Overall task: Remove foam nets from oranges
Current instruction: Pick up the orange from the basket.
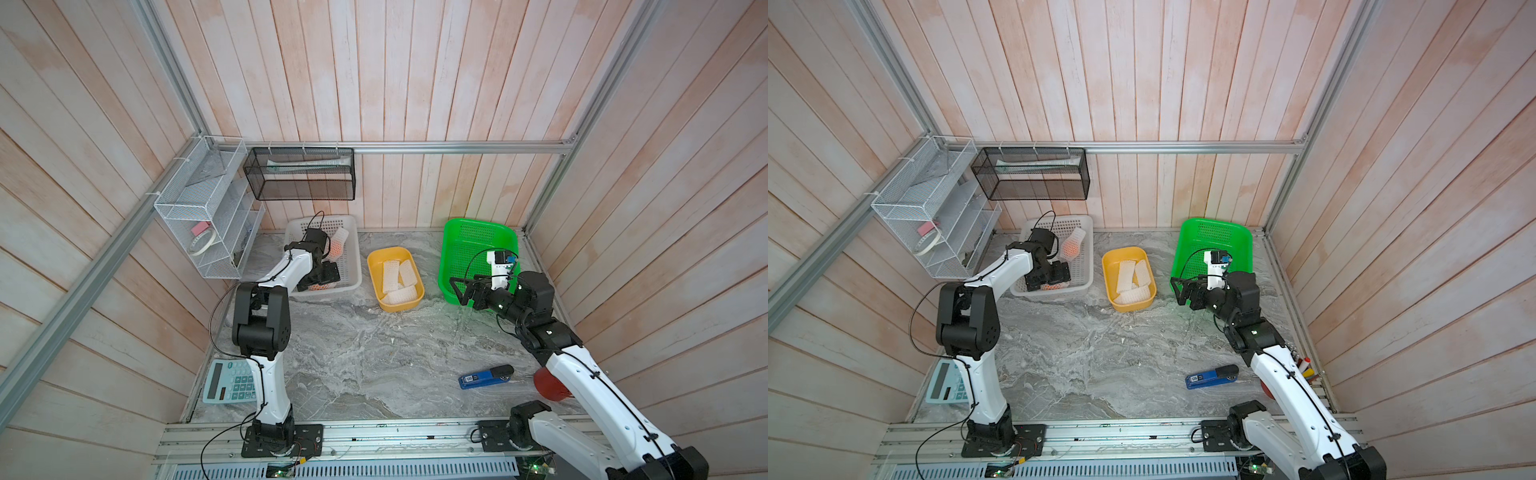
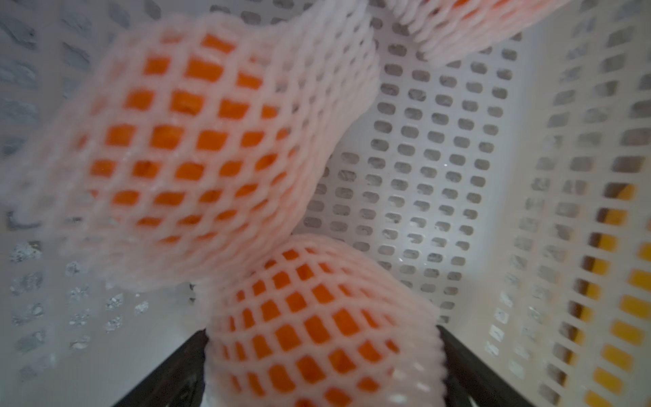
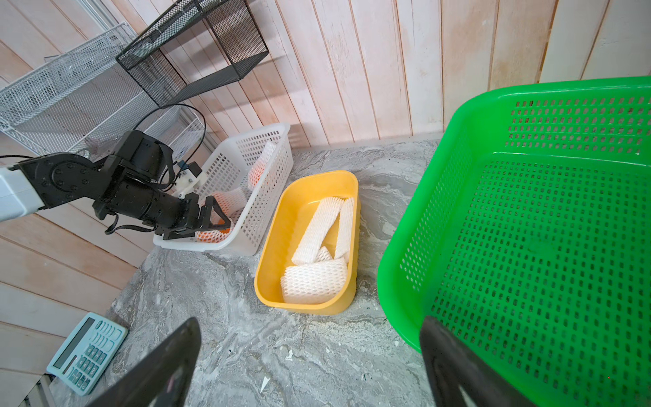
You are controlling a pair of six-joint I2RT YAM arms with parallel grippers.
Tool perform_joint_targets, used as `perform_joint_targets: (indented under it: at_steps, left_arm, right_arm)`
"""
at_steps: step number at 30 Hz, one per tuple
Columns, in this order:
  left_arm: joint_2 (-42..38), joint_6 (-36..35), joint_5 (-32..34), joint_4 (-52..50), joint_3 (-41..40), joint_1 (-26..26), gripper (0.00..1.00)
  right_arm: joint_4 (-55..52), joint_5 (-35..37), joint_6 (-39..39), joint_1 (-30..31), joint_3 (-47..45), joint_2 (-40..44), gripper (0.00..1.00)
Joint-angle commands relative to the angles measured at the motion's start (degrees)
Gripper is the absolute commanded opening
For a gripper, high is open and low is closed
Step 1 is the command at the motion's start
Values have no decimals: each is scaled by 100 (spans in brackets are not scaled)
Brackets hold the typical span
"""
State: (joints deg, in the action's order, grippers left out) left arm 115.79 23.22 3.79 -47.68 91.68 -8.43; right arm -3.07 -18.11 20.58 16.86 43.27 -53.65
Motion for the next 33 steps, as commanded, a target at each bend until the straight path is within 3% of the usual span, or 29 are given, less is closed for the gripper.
perform_joint_targets:
  at_steps: [1, 5, 9, 22, 29, 33]
  left_arm:
    - [89, 233, 310, 65, -36, -57, 97]
    - [93, 253, 299, 167, -18, -102, 96]
    - [-50, 171, 175, 325, -138, -109, 87]
    - [-1636, -616, 415, 1187, -647, -306, 85]
    - [-2677, -1423, 777, 1632, -757, -980, 86]
    - [-3192, -1840, 388, 1932, -1152, -1570, 86]
  right_arm:
    - [120, -105, -9, 45, -92, 67, 97]
    - [175, -105, 1, 43, -143, 70, 97]
    - [201, -71, -47, 44, -143, 83, 97]
    - [389, 175, 33, 35, -18, -142, 97]
    - [379, 89, 470, -12, 339, -566, 97]
    - [-245, -6, 782, -384, 576, -691, 97]
